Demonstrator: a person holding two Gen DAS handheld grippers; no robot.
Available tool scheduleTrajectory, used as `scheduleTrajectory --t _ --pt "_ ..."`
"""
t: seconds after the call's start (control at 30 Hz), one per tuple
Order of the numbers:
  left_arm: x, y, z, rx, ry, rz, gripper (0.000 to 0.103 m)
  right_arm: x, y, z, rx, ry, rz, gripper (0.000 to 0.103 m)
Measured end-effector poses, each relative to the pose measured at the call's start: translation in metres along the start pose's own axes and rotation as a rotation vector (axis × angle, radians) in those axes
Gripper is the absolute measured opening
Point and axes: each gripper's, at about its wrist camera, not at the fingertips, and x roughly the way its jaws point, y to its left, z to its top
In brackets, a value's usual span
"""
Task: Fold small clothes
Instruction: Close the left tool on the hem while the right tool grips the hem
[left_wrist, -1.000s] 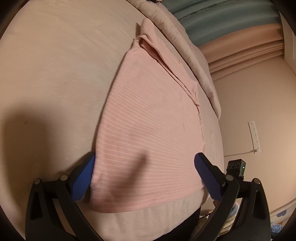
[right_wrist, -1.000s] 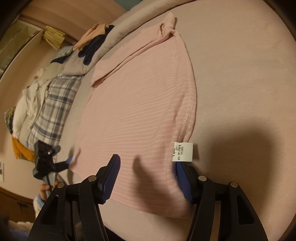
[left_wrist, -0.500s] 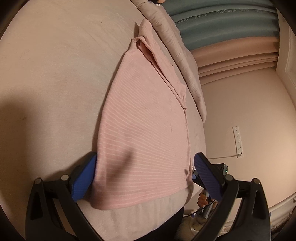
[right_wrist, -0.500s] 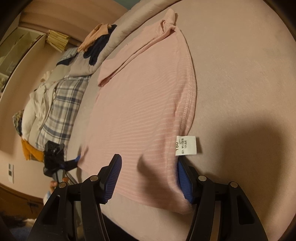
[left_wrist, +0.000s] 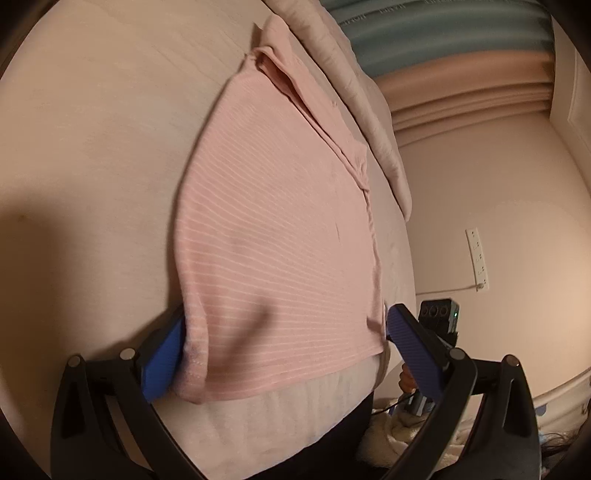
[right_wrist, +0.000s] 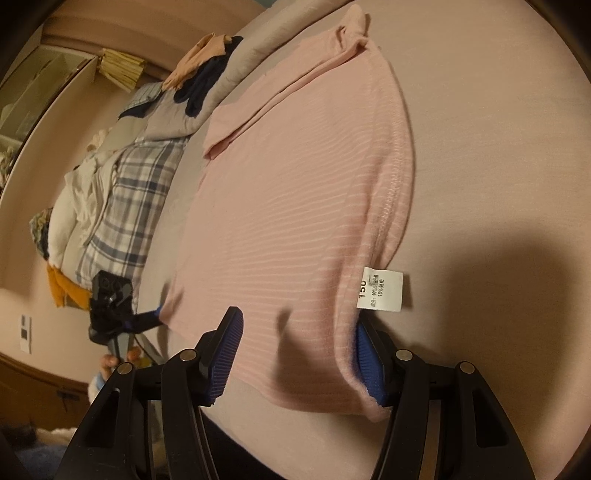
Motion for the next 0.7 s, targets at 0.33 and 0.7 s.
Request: scheduleTrajectory --t 0.33,0.7 --pt "0.001 -0.003 -0.004 0.008 -0.024 -0.002 0.093 0.002 -0.003 0.002 -0.014 -0.016 -0.001 0.053" --pt "-0.001 0.015 -0.008 -0.077 -0.048 0.051 0.037 0.000 0.003 -0.002 -0.043 -0.034 -0.083 0.034"
